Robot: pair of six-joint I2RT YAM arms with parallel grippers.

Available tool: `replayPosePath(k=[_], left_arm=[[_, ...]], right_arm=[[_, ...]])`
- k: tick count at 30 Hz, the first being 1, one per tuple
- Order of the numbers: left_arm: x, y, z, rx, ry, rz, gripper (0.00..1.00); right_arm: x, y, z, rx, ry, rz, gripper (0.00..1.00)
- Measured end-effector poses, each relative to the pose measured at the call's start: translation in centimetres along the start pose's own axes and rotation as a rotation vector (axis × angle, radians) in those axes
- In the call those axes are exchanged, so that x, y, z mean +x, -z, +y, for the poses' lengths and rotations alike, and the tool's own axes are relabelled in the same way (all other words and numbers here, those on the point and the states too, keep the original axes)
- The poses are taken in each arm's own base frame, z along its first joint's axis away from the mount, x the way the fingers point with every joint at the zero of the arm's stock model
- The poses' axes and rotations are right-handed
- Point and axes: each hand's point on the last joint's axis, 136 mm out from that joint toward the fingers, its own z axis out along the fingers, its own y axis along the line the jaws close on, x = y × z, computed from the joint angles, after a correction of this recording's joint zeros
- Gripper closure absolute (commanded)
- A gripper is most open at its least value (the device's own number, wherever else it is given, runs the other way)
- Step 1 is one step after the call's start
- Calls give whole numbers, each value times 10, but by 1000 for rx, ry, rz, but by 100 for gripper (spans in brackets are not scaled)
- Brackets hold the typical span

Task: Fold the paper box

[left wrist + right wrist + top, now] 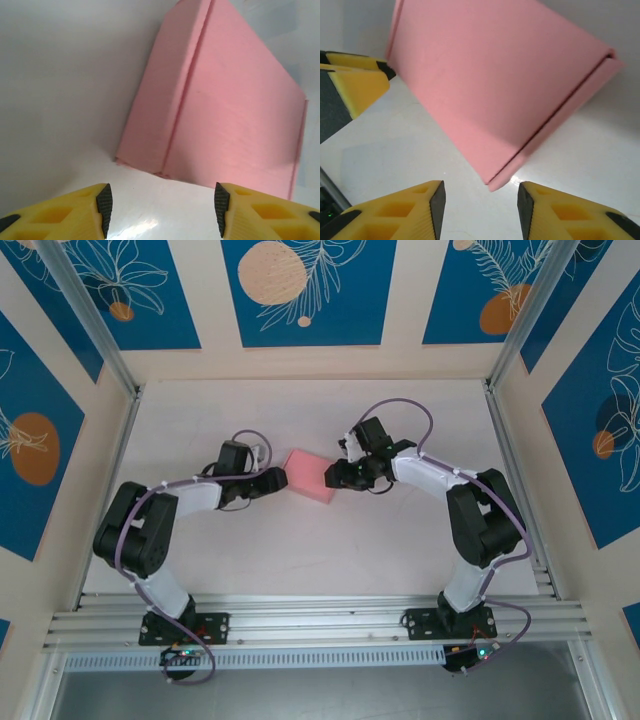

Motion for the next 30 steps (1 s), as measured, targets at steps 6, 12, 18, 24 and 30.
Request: replayPosePath(k=[6,12,18,24,30], left_arm=[[-4,22,-3,-36,-30,-39,32],[-27,28,-17,-49,-137,-64,30],[-41,9,-18,-55,-201,-42,33],[-28,-11,-7,-45,-170,17,40],[-30,-23,-17,39,-102,-2,41]], right_arm=[[4,4,-3,42,-19,2,36],[1,11,-1,52,-119,-23,35],[3,-6,-11,74,-216,-1,35],[-6,-32,-17,87,-246,33,38],[-39,-38,-16,74,-236,7,39]])
